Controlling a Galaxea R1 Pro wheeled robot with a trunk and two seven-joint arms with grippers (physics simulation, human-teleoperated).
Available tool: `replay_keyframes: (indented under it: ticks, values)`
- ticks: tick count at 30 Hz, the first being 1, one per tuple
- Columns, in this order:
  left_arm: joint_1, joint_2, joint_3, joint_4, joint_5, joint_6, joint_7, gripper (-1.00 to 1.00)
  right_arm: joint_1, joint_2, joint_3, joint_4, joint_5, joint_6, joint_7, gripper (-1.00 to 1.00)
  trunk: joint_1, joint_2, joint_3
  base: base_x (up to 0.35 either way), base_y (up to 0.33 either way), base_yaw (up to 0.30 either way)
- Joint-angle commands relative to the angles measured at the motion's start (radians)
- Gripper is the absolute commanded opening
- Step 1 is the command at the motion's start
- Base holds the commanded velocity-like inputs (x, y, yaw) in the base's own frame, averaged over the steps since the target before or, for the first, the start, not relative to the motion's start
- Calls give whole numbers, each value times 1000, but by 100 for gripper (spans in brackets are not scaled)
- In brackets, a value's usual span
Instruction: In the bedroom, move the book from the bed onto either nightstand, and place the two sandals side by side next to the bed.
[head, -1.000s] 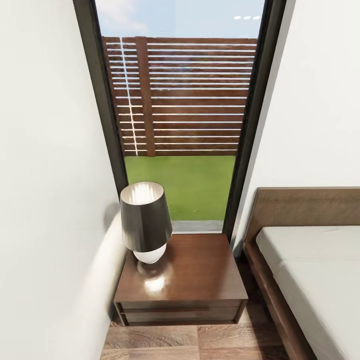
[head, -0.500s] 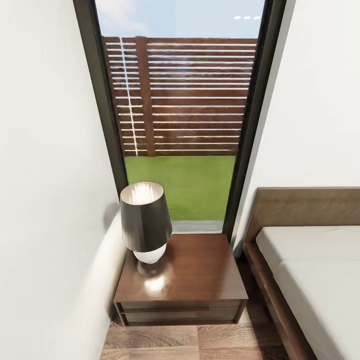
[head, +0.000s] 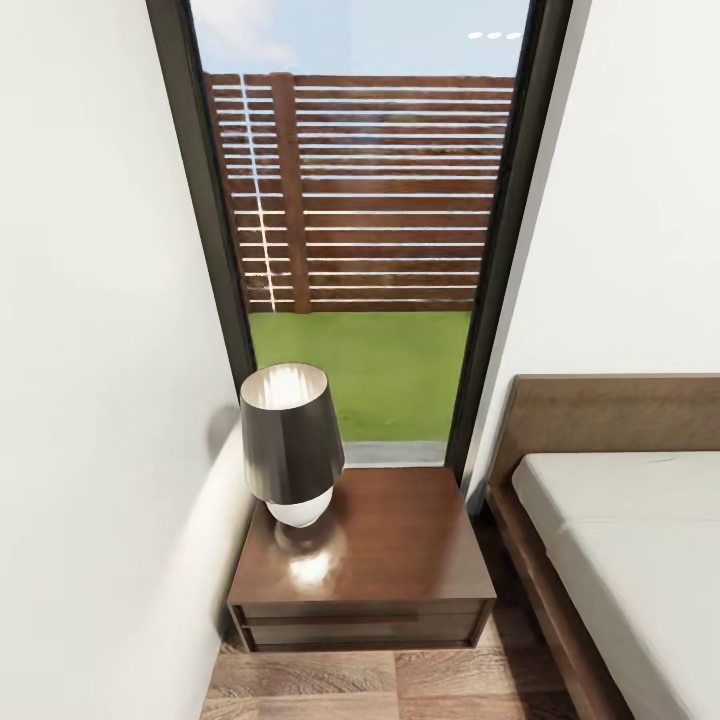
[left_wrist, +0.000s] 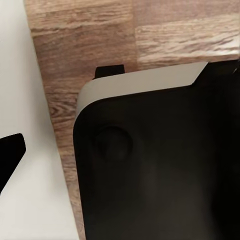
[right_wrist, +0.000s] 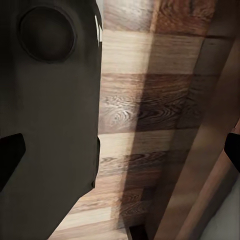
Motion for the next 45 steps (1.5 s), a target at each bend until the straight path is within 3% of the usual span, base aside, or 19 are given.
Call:
replay_keyframes:
  ticks: [1, 35, 45]
  values:
    - [-1, 0, -9, 0, 9, -4, 4, 100, -1, 1, 8, -1, -1, 6, -3, 100, 0, 0, -1, 0, 0, 0]
    - [-10, -1, -8, -1, 11, -4, 5, 100, -1, 9, 10, -90, -2, 0, -4, 100, 0, 0, -1, 20, -18, 0]
    - [-38, 2, -7, -2, 18, -4, 12, 100, -1, 22, 10, -143, -2, -1, -3, 100, 0, 0, -1, 0, 0, 0]
